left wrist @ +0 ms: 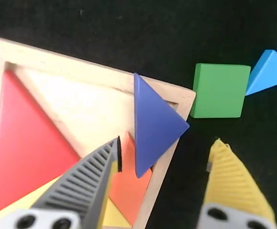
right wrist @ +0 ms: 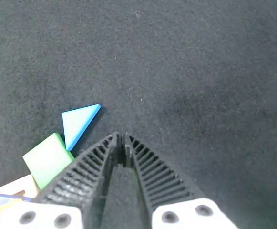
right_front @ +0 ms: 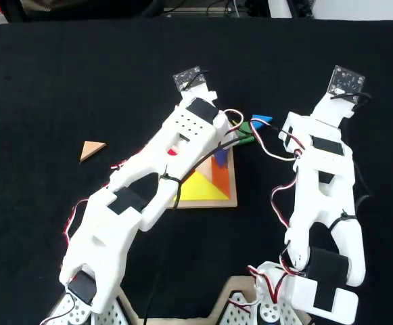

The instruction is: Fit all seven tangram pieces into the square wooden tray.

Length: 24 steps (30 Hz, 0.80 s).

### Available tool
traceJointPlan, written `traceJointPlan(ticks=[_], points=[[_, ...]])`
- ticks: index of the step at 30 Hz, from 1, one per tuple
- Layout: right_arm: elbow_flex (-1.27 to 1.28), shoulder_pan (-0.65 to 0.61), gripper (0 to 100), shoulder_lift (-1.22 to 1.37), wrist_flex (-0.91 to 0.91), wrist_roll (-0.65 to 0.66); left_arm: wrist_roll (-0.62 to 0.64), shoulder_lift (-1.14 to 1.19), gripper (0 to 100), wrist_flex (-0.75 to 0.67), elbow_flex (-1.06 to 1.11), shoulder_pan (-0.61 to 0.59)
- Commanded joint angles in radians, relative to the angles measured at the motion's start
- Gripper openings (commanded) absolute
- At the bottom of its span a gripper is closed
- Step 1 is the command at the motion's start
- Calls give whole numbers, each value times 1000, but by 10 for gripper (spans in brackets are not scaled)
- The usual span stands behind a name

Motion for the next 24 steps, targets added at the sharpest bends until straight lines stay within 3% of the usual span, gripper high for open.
traceJointPlan(ticks=[1,5,8,12,16,21,24], points=[[-5,14,15,-39,-20,-3,11,-25,296,38,-65,-33],[-10,-9,12,-44,-20,17,9,-71,295,213,-193,-157],[-13,-83,12,-47,-11,133,-8,-112,295,361,-314,-300],[-68,-170,11,-38,95,176,-187,-163,295,509,-490,-452],[-150,-273,11,-38,229,172,-377,-238,263,508,-556,-585],[-200,-419,11,30,245,173,-453,-316,34,506,-510,-710],[-275,-434,11,133,262,173,-450,-330,62,506,-383,-771]])
